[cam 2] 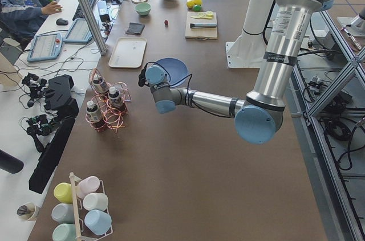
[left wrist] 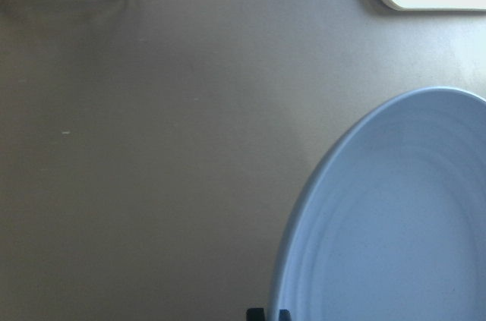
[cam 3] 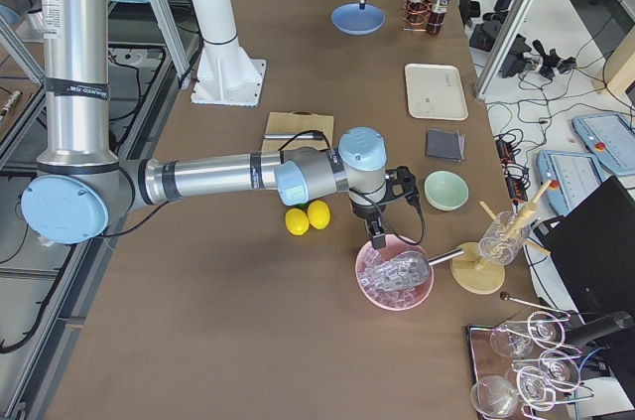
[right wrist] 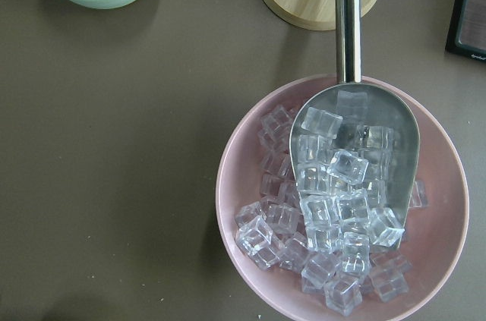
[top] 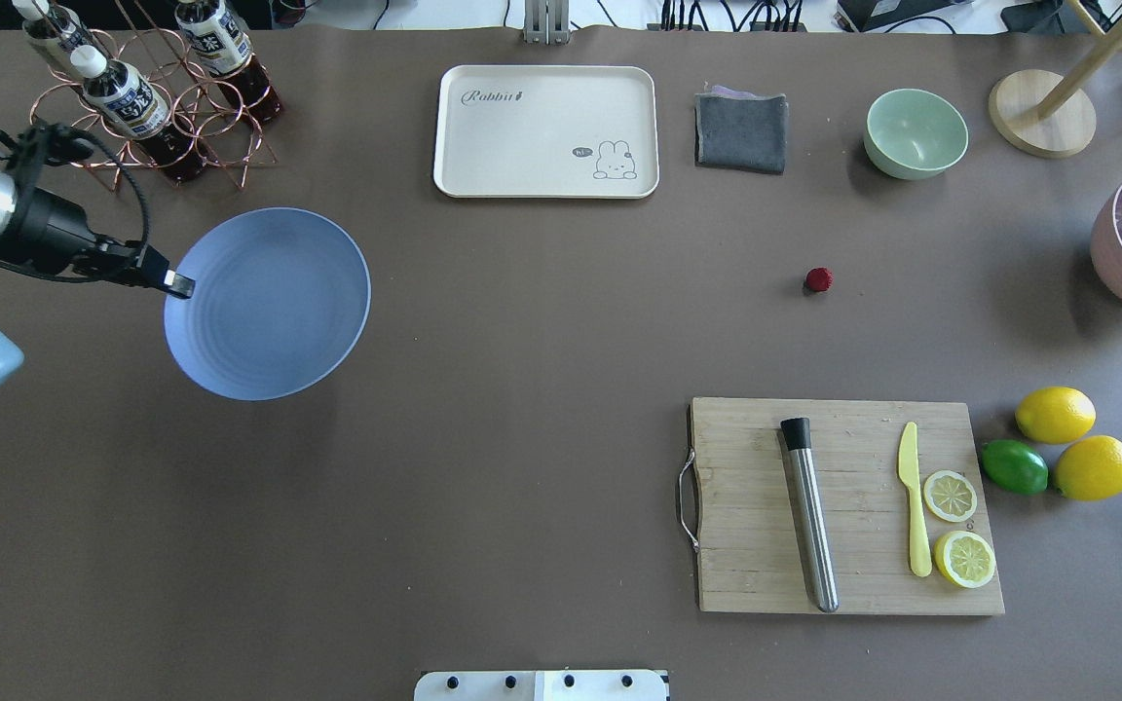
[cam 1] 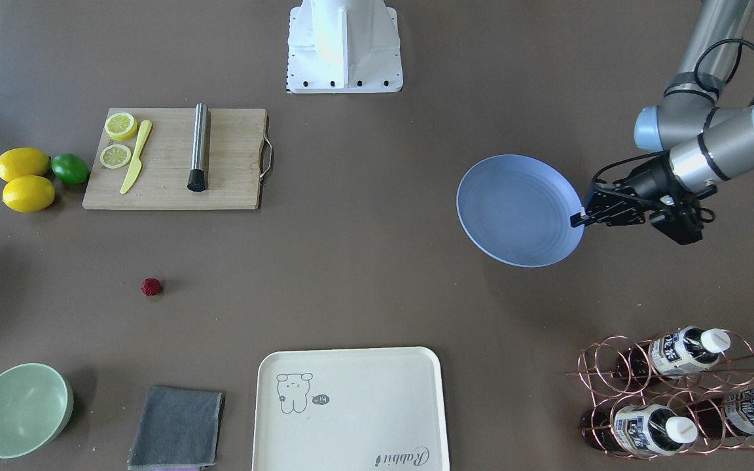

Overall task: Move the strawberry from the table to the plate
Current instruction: 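Push the blue plate with the left gripper toward the table centre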

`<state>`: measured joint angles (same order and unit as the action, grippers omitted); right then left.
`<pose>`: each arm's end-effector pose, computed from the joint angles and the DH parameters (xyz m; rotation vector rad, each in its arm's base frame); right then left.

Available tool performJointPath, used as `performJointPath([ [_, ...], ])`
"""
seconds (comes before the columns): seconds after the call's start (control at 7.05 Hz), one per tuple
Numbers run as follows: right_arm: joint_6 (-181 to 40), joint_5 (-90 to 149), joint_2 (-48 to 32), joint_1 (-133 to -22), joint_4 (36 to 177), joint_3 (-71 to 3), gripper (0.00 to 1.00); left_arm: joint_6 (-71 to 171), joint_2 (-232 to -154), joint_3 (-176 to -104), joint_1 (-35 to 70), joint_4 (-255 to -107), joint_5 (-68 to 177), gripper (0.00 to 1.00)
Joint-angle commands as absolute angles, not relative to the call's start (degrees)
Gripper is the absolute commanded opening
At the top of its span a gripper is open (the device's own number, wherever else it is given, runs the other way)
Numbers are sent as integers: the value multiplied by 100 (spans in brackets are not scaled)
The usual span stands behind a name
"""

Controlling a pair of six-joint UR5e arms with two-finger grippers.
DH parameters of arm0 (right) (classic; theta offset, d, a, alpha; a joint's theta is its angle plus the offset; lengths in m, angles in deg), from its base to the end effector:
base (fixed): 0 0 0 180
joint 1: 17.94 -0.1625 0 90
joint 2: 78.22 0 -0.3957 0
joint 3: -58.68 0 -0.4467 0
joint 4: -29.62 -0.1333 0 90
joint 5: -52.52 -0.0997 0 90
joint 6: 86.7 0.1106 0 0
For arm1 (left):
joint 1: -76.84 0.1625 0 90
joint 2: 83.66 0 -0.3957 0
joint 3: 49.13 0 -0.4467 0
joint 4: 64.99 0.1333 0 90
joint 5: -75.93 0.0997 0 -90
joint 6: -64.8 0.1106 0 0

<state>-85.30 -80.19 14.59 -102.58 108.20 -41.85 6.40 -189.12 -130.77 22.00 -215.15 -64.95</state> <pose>0.0072 -0.5472 0.5418 0.2746 -0.7565 -0.1898 0.3364 -0.5601 0.4237 0.1766 1.3147 0.1760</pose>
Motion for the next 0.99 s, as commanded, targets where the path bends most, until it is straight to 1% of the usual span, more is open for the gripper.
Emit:
performJointPath([
  [0.0,-8521,-8037,1459,-10258,10828,-4169,100,346,-19594,-13060,3058,-21058,-5656,0],
  [0.14,-8521,-8037,1459,-10258,10828,-4161,100,328,-19937,-13060,3392,-20688,-5296,0],
  [0.43,-8521,-8064,1459,-10249,10828,-4134,100,319,-20509,-13026,3728,-20029,-4697,0],
  [0.85,-8529,-8055,1459,-10197,10828,-4090,100,354,-20819,-12746,3870,-19832,-4440,0],
])
